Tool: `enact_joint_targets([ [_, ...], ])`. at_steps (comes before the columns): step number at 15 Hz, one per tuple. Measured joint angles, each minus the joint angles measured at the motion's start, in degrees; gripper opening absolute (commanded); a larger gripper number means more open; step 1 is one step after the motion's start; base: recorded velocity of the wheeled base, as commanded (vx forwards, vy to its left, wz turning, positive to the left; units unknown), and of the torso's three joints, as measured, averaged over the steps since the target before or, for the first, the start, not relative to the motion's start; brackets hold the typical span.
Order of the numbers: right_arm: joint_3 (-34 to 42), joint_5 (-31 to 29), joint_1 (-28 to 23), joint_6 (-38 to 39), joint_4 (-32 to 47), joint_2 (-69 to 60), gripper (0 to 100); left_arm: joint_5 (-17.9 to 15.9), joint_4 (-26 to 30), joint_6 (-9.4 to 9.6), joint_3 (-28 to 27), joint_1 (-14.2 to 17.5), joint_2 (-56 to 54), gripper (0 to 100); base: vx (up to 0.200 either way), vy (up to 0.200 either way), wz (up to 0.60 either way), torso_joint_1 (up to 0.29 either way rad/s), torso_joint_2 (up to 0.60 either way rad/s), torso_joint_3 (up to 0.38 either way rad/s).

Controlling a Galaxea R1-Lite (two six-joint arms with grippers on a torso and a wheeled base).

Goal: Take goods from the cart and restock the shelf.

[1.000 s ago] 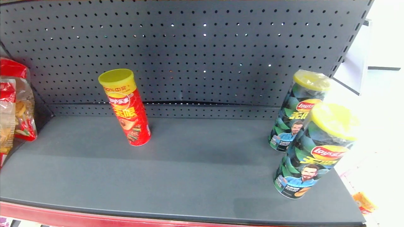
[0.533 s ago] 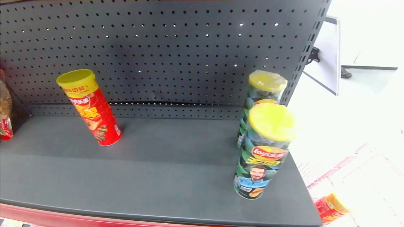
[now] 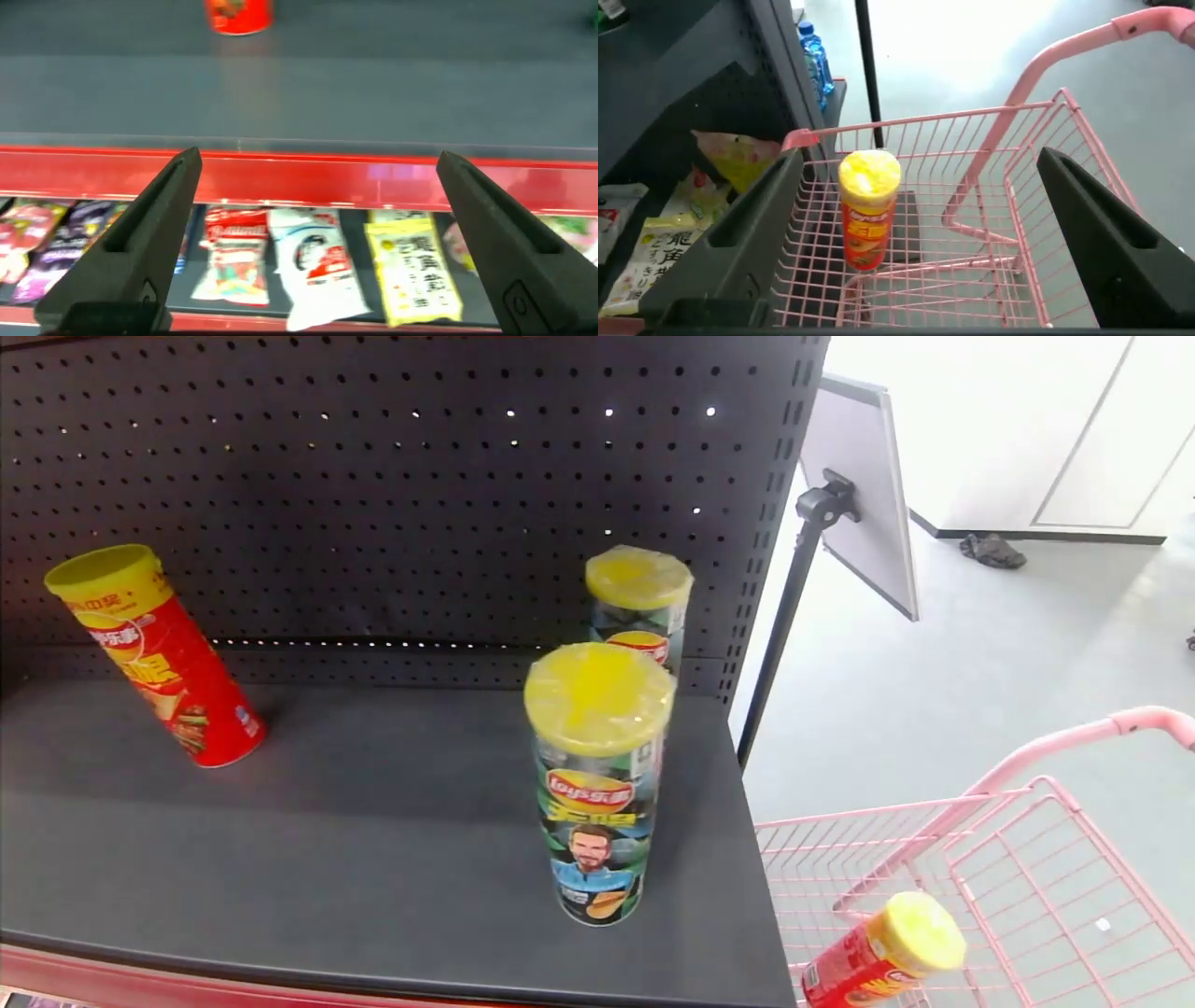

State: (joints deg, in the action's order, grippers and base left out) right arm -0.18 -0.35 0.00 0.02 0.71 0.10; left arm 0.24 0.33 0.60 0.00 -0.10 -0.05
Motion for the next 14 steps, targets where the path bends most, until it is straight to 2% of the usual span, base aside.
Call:
enact_joint_targets([
  [10,0.0,0.0,0.0,0.07,-0.02,0.0,100,0.0,0.0,0.02,0.0,0.02,0.0,100,0.0,0.0,0.0,0.0,0.0,0.0],
  [14,0.02,0.02,0.0,0.07,0.0,0.0,100,0.0,0.02,0.02,0.0,-0.01,0.0,100,-0.2,0.0,0.0,0.01,0.0,0.0],
])
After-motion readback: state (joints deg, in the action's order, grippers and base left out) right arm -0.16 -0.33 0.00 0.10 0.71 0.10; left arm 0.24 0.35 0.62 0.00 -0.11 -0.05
